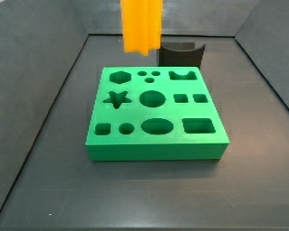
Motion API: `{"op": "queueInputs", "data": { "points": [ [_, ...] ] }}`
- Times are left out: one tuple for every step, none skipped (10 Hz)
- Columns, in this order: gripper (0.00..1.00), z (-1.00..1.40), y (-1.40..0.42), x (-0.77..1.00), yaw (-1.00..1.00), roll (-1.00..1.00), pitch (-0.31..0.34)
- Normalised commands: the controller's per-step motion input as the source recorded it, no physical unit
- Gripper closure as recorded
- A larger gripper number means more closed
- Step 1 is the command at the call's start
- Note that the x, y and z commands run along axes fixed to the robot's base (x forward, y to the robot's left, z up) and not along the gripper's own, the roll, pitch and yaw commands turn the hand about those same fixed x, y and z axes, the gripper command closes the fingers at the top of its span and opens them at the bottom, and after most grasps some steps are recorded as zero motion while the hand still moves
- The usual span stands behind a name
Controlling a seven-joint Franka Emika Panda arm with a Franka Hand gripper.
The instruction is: Insert the star object.
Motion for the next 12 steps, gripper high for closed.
{"op": "queueInputs", "data": {
  "points": [
    [1.0, -0.11, 0.0, 0.0, 0.0, 0.05, 0.0],
    [1.0, -0.71, 0.13, -0.12, 0.06, 0.22, -0.179],
    [1.0, -0.91, 0.1, -0.32, 0.06, 0.2, -0.121],
    [1.0, -1.0, 0.1, -0.41, 0.0, 0.16, -0.066],
    [1.0, -1.0, 0.08, -0.37, -0.08, 0.03, -0.023],
    [1.0, -1.0, 0.0, -0.34, -0.15, 0.0, -0.013],
    [1.0, -1.0, 0.0, -0.27, -0.21, 0.0, -0.02],
    [1.0, -0.83, 0.0, -0.11, -0.16, -0.06, -0.127],
    [1.0, -0.13, 0.05, 0.0, 0.0, -0.12, -0.134],
    [1.0, -0.04, 0.0, 0.0, 0.0, 0.0, 0.0],
    [1.0, -0.42, 0.0, 0.0, 0.0, 0.1, 0.0],
    [1.0, -0.29, 0.0, 0.0, -0.07, 0.08, 0.014]
  ]
}}
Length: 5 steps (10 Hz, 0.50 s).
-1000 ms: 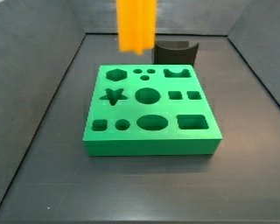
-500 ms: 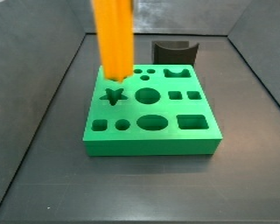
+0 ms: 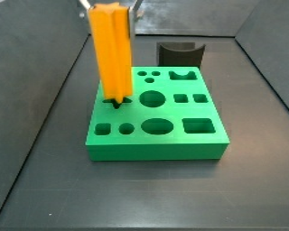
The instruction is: Insert the star object.
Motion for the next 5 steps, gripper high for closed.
{"op": "queueInputs", "data": {
  "points": [
    [1.0, -0.23, 0.0, 0.0, -0.12, 0.07, 0.021],
    [1.0, -0.18, 0.0, 0.0, -0.13, 0.04, 0.031],
    [1.0, -0.14, 0.0, 0.0, -0.13, 0.05, 0.053],
    [1.0, -0.16, 0.0, 0.2, -0.31, 0.05, 0.073],
    [1.0, -0.15, 0.0, 0.2, -0.54, 0.05, 0.059]
  ]
}}
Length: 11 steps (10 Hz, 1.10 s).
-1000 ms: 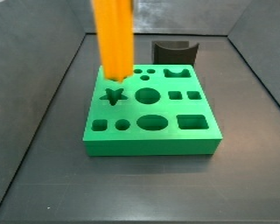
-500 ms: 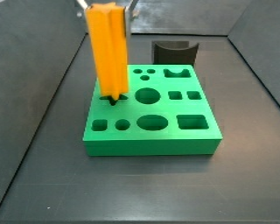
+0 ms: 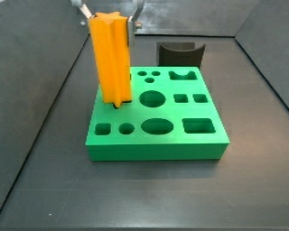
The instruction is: Insert the star object.
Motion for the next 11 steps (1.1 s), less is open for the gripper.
{"op": "queueInputs", "data": {
  "points": [
    [1.0, -0.19, -0.02, 0.13, -0.57, 0.0, 0.017],
    [1.0, -0.26, -0.03, 0.0, -0.39, -0.02, 0.0],
    [1.0, -0.25, -0.05, -0.09, -0.19, -0.01, 0.0],
    [1.0, -0.23, 0.0, -0.14, -0.11, 0.0, 0.0],
    [1.0, -0.2, 0.0, -0.23, -0.08, 0.0, 0.0],
    [1.0, -0.23, -0.03, -0.26, -0.08, 0.0, -0.016],
    [1.0, -0.3, 0.0, -0.13, -0.1, 0.0, -0.041],
    [1.0, -0.3, 0.0, -0.1, -0.16, 0.0, -0.053],
    [1.0, -0.37, 0.0, -0.11, -0.15, 0.0, -0.104],
    [1.0, -0.46, 0.0, -0.1, -0.15, 0.01, -0.133],
    [1.0, -0.45, 0.0, -0.07, -0.13, 0.03, -0.121]
  ]
}}
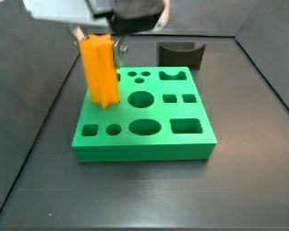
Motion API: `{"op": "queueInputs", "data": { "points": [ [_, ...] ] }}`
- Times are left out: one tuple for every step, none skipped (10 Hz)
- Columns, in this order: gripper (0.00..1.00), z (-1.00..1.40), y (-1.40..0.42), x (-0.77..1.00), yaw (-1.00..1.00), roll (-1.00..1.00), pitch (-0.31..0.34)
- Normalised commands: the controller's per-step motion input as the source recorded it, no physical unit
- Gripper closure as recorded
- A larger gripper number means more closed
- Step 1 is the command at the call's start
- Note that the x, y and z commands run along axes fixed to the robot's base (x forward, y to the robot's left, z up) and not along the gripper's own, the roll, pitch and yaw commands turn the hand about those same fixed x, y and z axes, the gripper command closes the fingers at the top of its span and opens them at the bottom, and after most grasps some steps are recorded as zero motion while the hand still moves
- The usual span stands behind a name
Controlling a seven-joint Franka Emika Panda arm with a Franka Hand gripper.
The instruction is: Insert the star object.
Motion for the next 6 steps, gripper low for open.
{"op": "queueInputs", "data": {
  "points": [
    [1.0, -0.42, 0.0, -0.07, -0.11, 0.05, -0.101],
    [1.0, -0.45, -0.01, -0.1, -0.09, 0.16, -0.044],
    [1.0, -0.3, 0.0, -0.02, -0.08, 0.07, -0.047],
    [1.0, -0.07, 0.0, 0.0, 0.0, 0.0, -0.04],
    [1.0, 0.0, 0.0, 0.0, 0.0, 0.0, 0.0],
    [1.0, 0.0, 0.0, 0.0, 0.0, 0.0, 0.0]
  ]
}}
